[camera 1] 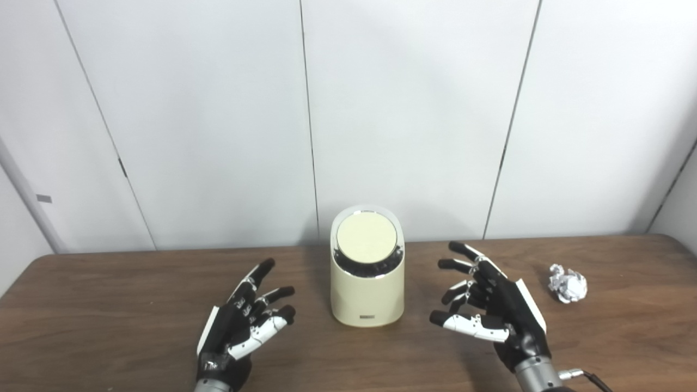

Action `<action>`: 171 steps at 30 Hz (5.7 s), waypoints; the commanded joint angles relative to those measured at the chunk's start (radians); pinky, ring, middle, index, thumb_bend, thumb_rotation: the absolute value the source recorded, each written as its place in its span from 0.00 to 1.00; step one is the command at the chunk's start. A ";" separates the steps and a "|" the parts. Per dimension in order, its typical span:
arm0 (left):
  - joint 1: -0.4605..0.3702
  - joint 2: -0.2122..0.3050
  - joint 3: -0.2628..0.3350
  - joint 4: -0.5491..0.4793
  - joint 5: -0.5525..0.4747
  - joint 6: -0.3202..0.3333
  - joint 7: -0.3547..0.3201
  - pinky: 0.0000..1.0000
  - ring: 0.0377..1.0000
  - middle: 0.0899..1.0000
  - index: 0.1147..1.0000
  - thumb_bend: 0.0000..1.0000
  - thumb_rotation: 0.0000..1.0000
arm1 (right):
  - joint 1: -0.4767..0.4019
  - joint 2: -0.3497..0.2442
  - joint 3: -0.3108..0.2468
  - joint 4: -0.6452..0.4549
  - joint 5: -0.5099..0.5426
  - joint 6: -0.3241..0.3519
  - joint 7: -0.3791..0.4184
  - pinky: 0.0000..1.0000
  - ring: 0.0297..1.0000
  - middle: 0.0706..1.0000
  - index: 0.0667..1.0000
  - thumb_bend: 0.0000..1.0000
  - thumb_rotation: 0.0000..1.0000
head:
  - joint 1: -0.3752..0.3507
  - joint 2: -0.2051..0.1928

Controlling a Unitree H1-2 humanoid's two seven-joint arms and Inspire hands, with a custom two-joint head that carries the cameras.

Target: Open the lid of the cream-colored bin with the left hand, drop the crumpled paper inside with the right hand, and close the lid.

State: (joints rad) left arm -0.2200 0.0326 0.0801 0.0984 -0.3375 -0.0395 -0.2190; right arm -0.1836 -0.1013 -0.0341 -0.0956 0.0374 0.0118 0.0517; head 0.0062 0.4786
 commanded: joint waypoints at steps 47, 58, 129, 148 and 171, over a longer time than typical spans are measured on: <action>-0.047 0.016 -0.013 -0.036 0.071 -0.033 0.020 0.67 0.77 0.85 0.86 0.73 0.16 | -0.032 0.008 0.004 -0.023 -0.063 -0.004 -0.022 0.56 0.58 0.74 0.75 0.80 0.09 | 0.005 -0.013; -0.082 0.035 -0.002 -0.052 0.079 -0.025 0.034 0.68 0.77 0.85 0.86 0.75 0.18 | -0.037 0.016 0.001 -0.018 -0.069 0.003 -0.024 0.56 0.60 0.74 0.75 0.80 0.09 | 0.002 -0.013; -0.463 0.081 -0.293 -0.074 0.874 0.296 0.212 0.87 1.00 1.00 0.99 0.96 0.24 | -0.040 0.040 0.013 -0.034 -0.073 0.012 -0.028 0.58 0.58 0.74 0.76 0.80 0.11 | -0.018 -0.013; -0.525 0.089 -0.346 -0.012 0.992 0.307 0.214 0.96 1.00 1.00 1.00 1.00 0.25 | -0.043 0.055 0.017 -0.034 -0.099 0.001 -0.054 0.58 0.57 0.74 0.75 0.77 0.10 | -0.031 -0.010; -0.553 0.088 -0.402 0.061 1.087 0.282 0.227 1.00 1.00 1.00 1.00 1.00 0.22 | -0.042 0.074 0.022 -0.062 -0.105 0.026 -0.067 0.58 0.57 0.73 0.75 0.78 0.09 | -0.051 0.005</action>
State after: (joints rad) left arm -0.7091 0.1189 -0.3201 0.1740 0.7327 0.2593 -0.0068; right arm -0.1906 -0.0346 -0.0131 -0.1124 -0.0670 0.0495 -0.0081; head -0.0445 0.4832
